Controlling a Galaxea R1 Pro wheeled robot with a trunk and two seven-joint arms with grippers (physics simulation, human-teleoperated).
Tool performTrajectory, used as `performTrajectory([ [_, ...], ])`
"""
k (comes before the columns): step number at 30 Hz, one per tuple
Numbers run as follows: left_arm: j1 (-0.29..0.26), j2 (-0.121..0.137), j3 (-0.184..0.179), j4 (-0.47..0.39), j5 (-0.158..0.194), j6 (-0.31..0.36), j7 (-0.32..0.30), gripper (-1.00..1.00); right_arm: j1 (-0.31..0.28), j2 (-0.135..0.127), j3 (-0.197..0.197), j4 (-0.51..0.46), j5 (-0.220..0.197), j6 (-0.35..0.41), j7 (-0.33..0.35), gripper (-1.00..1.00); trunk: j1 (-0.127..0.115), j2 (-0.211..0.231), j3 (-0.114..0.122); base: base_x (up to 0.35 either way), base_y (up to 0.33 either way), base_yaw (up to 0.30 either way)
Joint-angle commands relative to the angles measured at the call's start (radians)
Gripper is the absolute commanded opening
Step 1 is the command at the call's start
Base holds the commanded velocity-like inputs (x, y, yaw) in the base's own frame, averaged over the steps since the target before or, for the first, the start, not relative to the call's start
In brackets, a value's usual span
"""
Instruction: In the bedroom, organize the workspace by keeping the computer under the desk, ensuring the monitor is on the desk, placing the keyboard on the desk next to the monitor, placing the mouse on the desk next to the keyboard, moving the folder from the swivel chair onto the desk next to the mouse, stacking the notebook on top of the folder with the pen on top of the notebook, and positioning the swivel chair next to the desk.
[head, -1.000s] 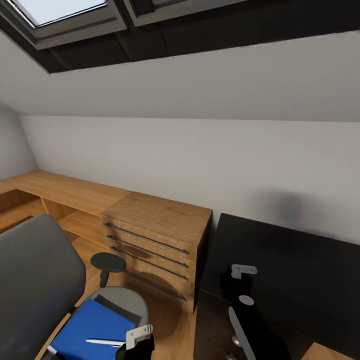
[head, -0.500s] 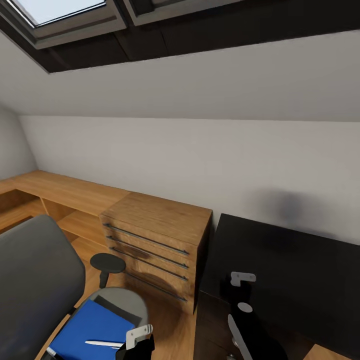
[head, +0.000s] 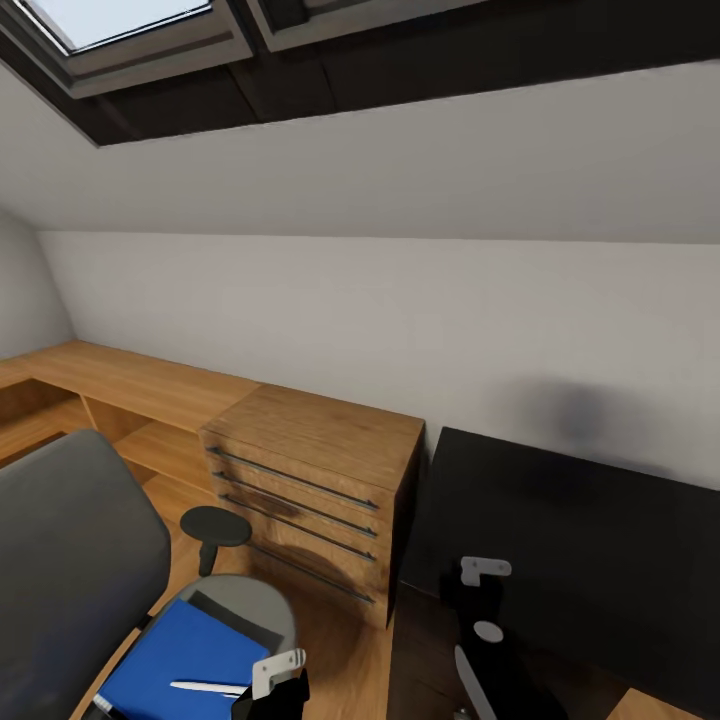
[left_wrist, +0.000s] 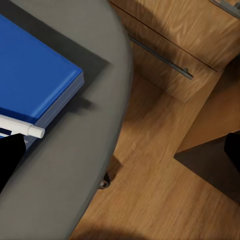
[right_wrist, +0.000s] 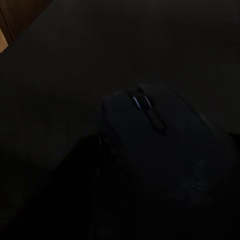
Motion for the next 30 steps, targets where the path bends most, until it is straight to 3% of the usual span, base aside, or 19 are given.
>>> performTrajectory([
  [1, -0.001, 0.001, -0.007, 0.000, 0.011, -0.007, 0.007, 1.00, -0.001, 0.000, 0.003, 0.006, -0.003, -0.003, -0.004, -1.00, 0.000, -0.001, -0.001, 0.000, 0.000, 0.000],
  [16, -0.001, 0.000, -0.007, 0.000, 0.011, -0.007, 0.007, 1.00, -0.010, 0.000, 0.003, 0.045, 0.006, -0.015, -0.004, -1.00, 0.000, -0.001, -0.001, 0.000, 0.000, 0.000],
  [30, -0.001, 0.001, -0.007, 0.000, 0.011, -0.007, 0.007, 1.00, -0.192, 0.007, 0.002, 0.230, 0.001, -0.013, -0.004, -1.00, 0.000, -0.001, -0.001, 0.000, 0.000, 0.000],
])
